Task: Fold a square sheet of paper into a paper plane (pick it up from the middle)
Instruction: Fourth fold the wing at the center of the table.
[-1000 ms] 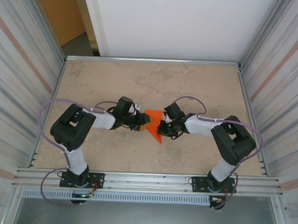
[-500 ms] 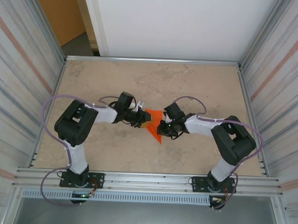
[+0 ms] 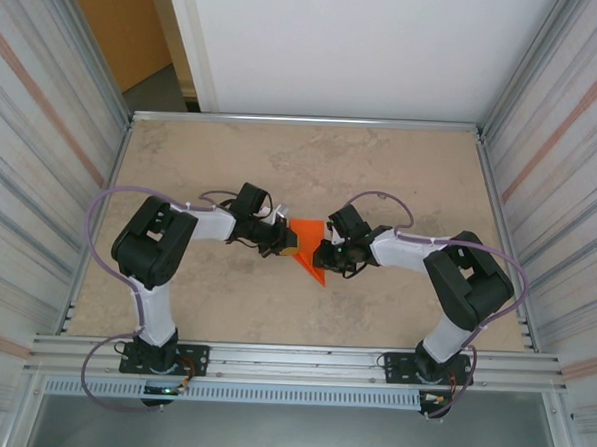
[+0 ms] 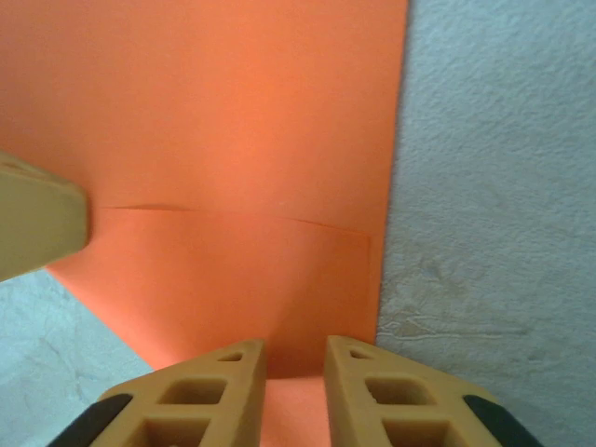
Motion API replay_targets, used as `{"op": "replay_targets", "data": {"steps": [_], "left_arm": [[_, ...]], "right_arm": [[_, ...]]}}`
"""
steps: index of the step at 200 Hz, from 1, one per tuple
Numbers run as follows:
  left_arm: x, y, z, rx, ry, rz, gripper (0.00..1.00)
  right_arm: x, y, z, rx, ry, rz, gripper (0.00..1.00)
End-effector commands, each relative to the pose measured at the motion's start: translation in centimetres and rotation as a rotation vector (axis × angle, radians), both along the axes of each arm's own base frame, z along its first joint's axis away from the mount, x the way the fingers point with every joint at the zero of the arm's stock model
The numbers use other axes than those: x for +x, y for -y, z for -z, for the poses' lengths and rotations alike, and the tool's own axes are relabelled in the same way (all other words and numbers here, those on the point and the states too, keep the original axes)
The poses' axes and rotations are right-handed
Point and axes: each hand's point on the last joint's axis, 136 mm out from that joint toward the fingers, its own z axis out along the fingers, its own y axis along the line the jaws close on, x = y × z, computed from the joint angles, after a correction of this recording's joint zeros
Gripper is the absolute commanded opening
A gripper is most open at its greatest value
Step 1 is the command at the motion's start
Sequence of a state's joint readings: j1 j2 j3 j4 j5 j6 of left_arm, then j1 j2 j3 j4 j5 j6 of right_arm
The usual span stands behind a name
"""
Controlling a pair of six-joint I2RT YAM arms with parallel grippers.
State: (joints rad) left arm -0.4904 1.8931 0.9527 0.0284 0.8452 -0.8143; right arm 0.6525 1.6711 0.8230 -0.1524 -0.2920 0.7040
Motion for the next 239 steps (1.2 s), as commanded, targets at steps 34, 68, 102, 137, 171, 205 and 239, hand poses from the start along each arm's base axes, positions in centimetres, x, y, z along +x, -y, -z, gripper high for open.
{"op": "replay_targets", "data": {"steps": [34,68,102,137,171,205,239], "left_arm": [[0.6,-0.5,-1.9,0.028,0.034,-0.002,0.00],[1.4,-1.5,-2.7,0.084,0.038,-0.108,0.00],[1.7,-3.0,-2.1,0.168,-0.014,-0.224,0.00],[1.6,-3.5,-1.4,0.205,-0.064,-0.276,0.00],[1.5,-3.4,-1.1,0.214,-0.094,-0.285,0.00],[1.4,-3.0,-1.3,0.211,-0.106,-0.283,0.00],[1.4,-2.9,-1.4,0.211,-0.114,-0.281,0.00]], "right_arm": [[1.8,1.5,-4.3,-0.061,0.243,-0.017,0.44],[3.2,2.0,-7.6,-0.160,0.492,-0.056,0.50],[2.5,-0.1,-7.5,-0.173,0.619,-0.191,0.52],[0.7,-3.2,-5.5,-0.200,0.625,-0.374,0.50],[-0.1,-4.8,-3.8,-0.231,0.646,-0.467,0.45],[0.7,-4.6,-2.5,-0.299,0.652,-0.447,0.40],[1.3,-4.4,-1.8,-0.343,0.663,-0.429,0.36]]}}
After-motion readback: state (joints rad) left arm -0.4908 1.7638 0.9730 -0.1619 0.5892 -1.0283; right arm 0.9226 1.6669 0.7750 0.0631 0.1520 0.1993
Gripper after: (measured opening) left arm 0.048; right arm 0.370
